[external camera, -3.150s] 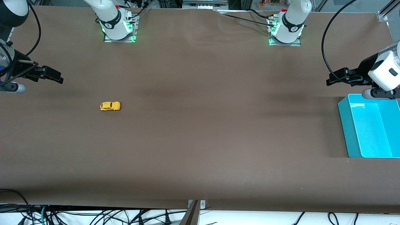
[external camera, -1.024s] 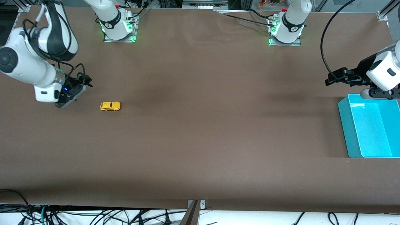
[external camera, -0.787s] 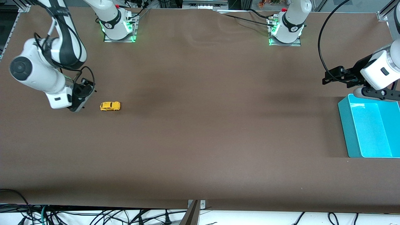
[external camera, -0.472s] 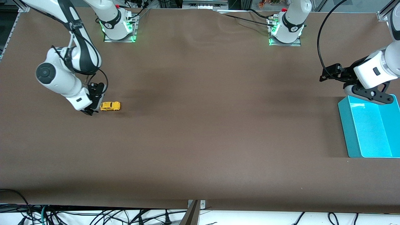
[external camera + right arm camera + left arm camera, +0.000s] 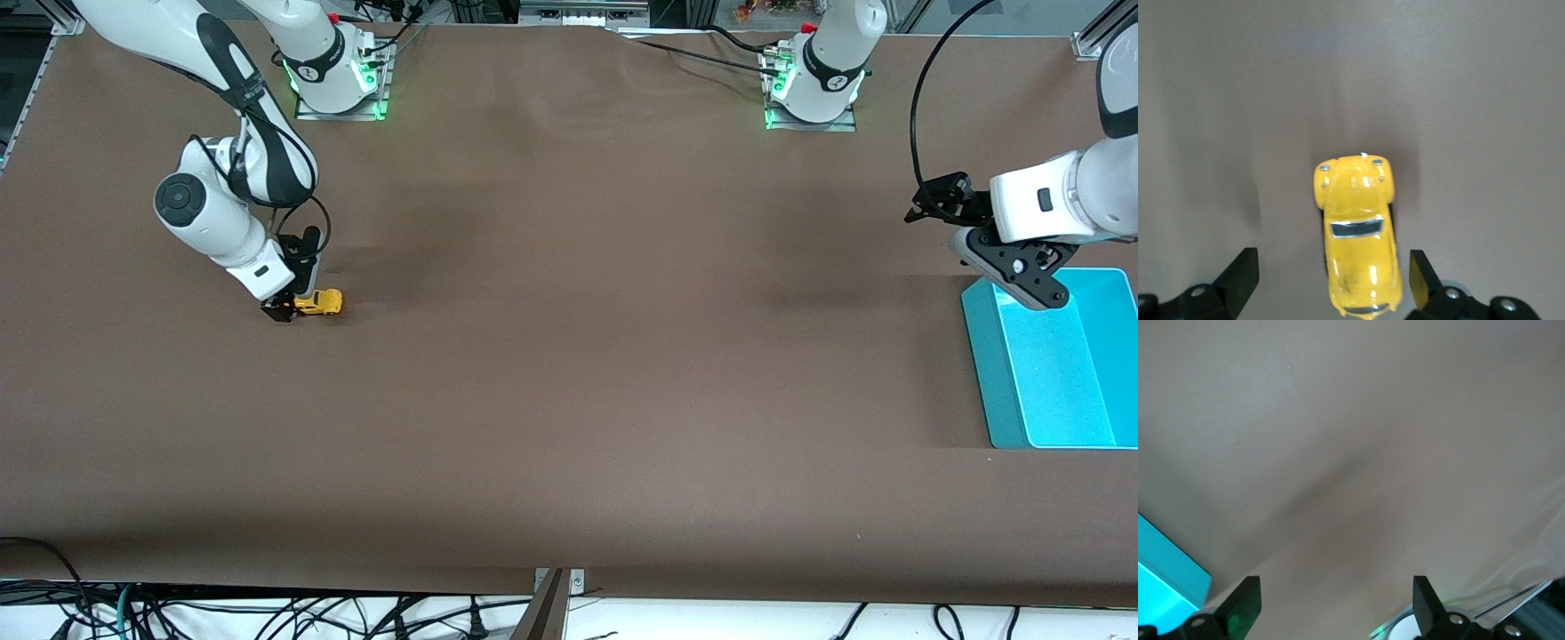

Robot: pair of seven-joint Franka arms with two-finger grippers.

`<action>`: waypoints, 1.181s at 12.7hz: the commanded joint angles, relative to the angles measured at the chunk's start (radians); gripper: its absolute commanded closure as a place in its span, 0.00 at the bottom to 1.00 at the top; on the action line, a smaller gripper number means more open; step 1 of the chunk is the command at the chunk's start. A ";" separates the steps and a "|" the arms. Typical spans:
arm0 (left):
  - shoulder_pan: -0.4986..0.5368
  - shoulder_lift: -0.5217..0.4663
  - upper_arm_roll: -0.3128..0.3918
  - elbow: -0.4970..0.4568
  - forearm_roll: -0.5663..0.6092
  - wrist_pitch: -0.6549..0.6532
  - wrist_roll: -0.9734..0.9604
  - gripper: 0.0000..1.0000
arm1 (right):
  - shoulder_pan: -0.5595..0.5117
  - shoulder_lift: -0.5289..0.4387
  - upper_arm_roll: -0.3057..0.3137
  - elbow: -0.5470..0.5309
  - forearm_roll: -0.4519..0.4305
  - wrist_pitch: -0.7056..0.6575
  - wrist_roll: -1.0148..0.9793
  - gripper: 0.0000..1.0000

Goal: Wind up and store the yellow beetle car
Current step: 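Lower the right gripper over the yellow beetle car and close on it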

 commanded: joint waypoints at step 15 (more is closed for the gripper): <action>-0.037 0.076 -0.003 -0.060 0.031 0.138 0.518 0.00 | -0.098 0.109 0.029 -0.003 -0.015 0.053 -0.143 0.77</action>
